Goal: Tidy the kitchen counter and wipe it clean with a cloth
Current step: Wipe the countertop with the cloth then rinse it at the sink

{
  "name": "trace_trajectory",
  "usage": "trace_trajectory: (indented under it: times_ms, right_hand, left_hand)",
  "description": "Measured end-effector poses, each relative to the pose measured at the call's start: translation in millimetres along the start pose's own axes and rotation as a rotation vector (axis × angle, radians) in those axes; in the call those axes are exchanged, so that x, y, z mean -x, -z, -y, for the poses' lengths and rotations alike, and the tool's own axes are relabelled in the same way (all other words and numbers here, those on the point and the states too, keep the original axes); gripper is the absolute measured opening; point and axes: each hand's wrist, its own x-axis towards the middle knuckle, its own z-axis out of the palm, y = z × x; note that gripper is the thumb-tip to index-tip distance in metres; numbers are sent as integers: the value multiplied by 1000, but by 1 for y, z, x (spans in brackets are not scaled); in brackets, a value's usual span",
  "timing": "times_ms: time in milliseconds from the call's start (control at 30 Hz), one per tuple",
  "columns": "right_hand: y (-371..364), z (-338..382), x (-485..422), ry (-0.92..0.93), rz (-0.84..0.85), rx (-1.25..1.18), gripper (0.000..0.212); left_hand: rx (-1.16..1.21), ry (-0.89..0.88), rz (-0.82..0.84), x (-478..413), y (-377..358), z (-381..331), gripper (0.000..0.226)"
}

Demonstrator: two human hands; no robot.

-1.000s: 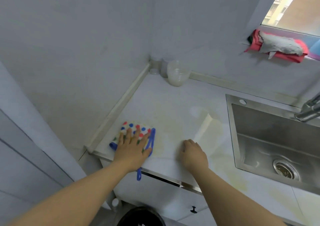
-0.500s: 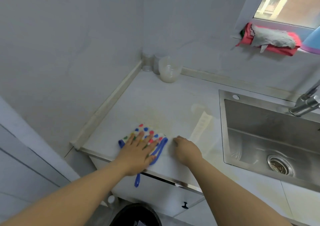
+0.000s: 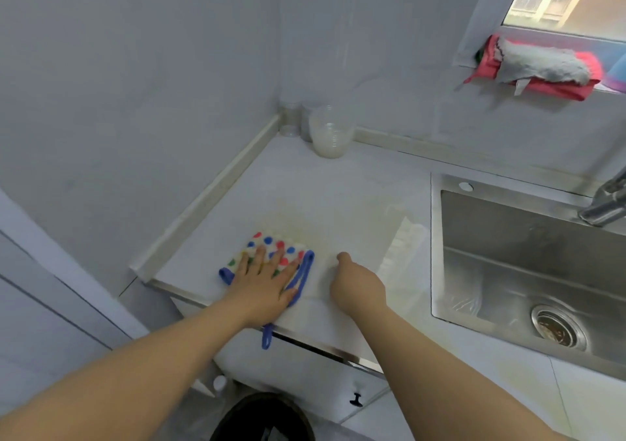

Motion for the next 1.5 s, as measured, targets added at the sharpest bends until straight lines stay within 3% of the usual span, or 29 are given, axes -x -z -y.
trace_trajectory:
  times_ms: [67,167,400,500,600,633,767,833,933,1000,1200,1267,1400,1433,1500]
  right_hand:
    - [4,1,-4,-45,-52,-45,41]
    - [9,3,-10,-99,-150,-50,40]
    - [13,14,-21,-274,-170,-125,42]
    - [12,14,-24,-333,-182,-156,43]
    - [15,9,-32,-356,-168,-156,44]
    - [17,8,-35,-355,-168,-155,43]
    - [22,5,-50,-308,-172,-159,43]
    - [22,4,-57,-285,-174,-182,42]
    - [27,-1,-70,-261,-193,-210,43]
    - [30,-2,-75,-251,-202,-218,43]
    - [34,-11,-80,-232,-201,-242,44]
    - [34,-10,-84,-239,-210,-269,44]
    - [33,2,-91,-216,-212,-303,42]
    - [33,4,-92,-209,-210,-297,42]
    - [32,2,-92,-203,-214,-272,44]
  left_hand:
    - [-75,-79,-12,-1,4,11,62]
    - [-64,18,-48,-23,18,37,61]
    - [2,55,-89,-75,36,63,65]
    - [-67,-126,-65,-79,34,40,68]
    - [-178,-355,-32,-80,28,36,86]
    - [-184,-324,-51,-85,29,42,87]
    - [16,82,-64,-103,44,53,65]
    - [8,40,-76,-98,42,35,66]
    - [-64,-271,-62,-76,25,-9,65]
    - [-90,-351,-37,-77,25,-15,60]
    - [86,169,-62,-118,52,44,63]
    - [99,152,-85,-113,53,24,65]
    - [-39,-225,-39,-103,44,-20,62]
    - [-62,-220,-46,-110,46,-10,62]
    - [-33,-41,-96,-123,53,24,63]
